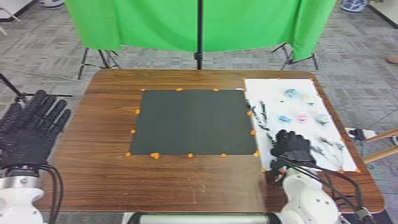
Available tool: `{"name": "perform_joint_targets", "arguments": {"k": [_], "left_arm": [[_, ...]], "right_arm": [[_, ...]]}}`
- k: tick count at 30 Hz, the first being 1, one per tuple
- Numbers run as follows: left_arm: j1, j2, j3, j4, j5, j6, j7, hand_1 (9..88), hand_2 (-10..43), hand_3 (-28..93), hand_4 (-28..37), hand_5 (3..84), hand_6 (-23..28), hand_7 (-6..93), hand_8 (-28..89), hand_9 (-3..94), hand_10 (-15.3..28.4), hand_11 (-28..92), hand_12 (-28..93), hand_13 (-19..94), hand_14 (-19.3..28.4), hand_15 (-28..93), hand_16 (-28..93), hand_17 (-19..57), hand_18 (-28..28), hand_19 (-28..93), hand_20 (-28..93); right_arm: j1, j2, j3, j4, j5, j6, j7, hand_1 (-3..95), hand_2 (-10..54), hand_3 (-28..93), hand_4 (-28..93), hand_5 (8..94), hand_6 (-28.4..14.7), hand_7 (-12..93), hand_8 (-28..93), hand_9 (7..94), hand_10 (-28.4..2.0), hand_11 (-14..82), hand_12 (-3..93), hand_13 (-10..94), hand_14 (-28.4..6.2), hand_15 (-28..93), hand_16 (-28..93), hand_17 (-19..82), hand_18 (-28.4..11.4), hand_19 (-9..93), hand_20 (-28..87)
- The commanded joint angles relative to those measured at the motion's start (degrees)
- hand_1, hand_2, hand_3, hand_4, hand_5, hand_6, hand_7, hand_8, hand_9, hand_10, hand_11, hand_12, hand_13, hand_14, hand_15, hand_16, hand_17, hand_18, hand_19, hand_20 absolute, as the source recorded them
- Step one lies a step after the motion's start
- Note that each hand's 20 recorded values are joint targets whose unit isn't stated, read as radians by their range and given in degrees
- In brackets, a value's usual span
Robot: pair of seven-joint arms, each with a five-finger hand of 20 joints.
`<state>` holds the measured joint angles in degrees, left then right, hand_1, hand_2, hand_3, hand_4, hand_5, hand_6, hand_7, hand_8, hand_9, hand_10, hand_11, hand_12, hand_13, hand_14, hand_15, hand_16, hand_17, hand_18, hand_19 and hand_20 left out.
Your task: Arrange flowers
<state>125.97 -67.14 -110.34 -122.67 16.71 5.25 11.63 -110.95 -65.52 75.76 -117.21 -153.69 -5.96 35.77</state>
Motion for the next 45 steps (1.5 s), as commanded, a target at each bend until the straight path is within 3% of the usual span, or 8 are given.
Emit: {"name": "perform_joint_targets", "arguments": {"k": [1, 6, 13, 19, 24, 30, 41, 45], "left_arm": [[1.5, -1.28, -0.87, -0.11, -1.03, 0.23, -0.16, 29.7, 10.0, 73, -22.1, 44.7, 9.4, 8.4, -7, 38.7, 14.0, 15, 12, 30, 14.6, 26, -3, -2.5, 13.4, 26, 15], [1.8, -1.57, -1.31, -0.24, -2.12, 0.28, -0.01, 29.6, 10.0, 72, -22.0, 44.6, 9.4, 8.3, -7, 38.7, 14.1, 15, 12, 30, 14.7, 27, -3, -2.6, 13.5, 26, 15], [2.5, -1.42, -3.38, -0.41, -3.87, 0.52, 0.83, 29.6, 10.0, 73, -22.0, 44.7, 9.3, 8.2, -7, 38.8, 14.1, 15, 12, 30, 14.7, 27, -3, -2.5, 13.7, 26, 15], [3.5, -1.53, -4.50, -0.71, -3.67, 0.18, 0.56, 29.6, 10.0, 73, -22.1, 44.7, 9.3, 8.2, -7, 38.9, 14.2, 15, 12, 31, 14.6, 28, -4, -2.5, 13.7, 26, 15], [4.8, -1.80, -5.20, -1.22, -4.05, 0.69, 1.39, 29.6, 9.9, 72, -22.2, 44.7, 9.3, 8.1, -7, 38.9, 14.1, 15, 12, 31, 14.5, 27, -4, -2.5, 13.7, 26, 15], [4.8, -1.39, -4.63, -0.75, -4.67, 1.68, 1.46, 29.6, 9.9, 73, -22.1, 44.7, 9.3, 8.1, -7, 38.9, 14.1, 15, 12, 31, 14.5, 27, -4, -2.5, 13.7, 26, 15], [4.0, -0.07, -2.49, 2.32, -4.86, 2.72, 1.44, 29.6, 9.9, 72, -22.1, 44.5, 9.2, 7.9, -7, 38.9, 14.0, 15, 12, 31, 14.3, 27, -4, -2.4, 13.7, 26, 15], [3.9, 0.54, -1.61, 2.64, -4.94, 3.78, 1.65, 29.6, 9.9, 72, -22.2, 44.2, 9.1, 7.8, -7, 38.7, 13.9, 14, 12, 31, 14.2, 27, -4, -2.4, 13.7, 26, 15]], "right_arm": [[-3.4, 0.3, -0.2, 3.5, 1.6, -0.2, -2.0, 68.2, -9.5, 60, -28, 67.4, -0.4, 58, 14, 75.6, -12.1, 33.1, 58.5, 68, -9.8, 56, 47, 38, -23.1, 86, 36], [-3.8, 1.2, 1.2, 0.6, 2.6, 4.1, -1.7, 69.7, -9.5, 60, -28, 69.5, 0.3, 56, 15, 79.6, -11.6, 27.2, 57.2, 73, -7.1, 48, 49, 39, -23.5, 85, 38], [-2.7, 2.5, 3.6, -5.1, 6.1, 8.2, -0.3, 69.3, -9.5, 61, -28, 71.9, 0.5, 53, 16, 82.9, -10.8, 23.0, 57.5, 76, -5.9, 44, 51, 40, -24.3, 84, 40], [1.0, 3.9, 2.3, -8.2, 9.1, 9.6, 0.4, 69.3, -9.5, 61, -28, 72.4, 0.5, 52, 16, 83.5, -10.4, 22.3, 57.8, 77, -5.7, 43, 52, 40, -24.5, 84, 41], [9.1, 2.5, -2.6, -7.7, 10.4, 8.7, -1.1, 69.3, -9.5, 61, -28, 72.8, 0.1, 51, 17, 83.8, -10.2, 22.1, 58.4, 77, -5.5, 43, 53, 40, -25.0, 84, 41], [21.5, -4.1, -11.3, -2.4, 11.9, 6.6, -1.9, 69.0, -9.5, 62, -28, 73.0, -0.2, 51, 18, 83.8, -10.1, 21.9, 58.5, 78, -5.3, 43, 53, 41, -25.3, 84, 42], [35.0, -19.7, -22.1, 18.1, 10.8, -0.1, -4.0, 66.1, -9.5, 67, -28, 73.1, -0.3, 50, 18, 83.8, -9.7, 23.1, 58.1, 78, -5.3, 44, 53, 42, -25.5, 86, 41], [36.3, -22.6, -24.2, 23.1, 6.7, -0.7, -5.0, 65.5, -9.5, 68, -28, 73.0, -0.2, 51, 18, 83.7, -9.7, 23.5, 58.2, 77, -5.4, 45, 53, 42, -25.6, 87, 40]]}}
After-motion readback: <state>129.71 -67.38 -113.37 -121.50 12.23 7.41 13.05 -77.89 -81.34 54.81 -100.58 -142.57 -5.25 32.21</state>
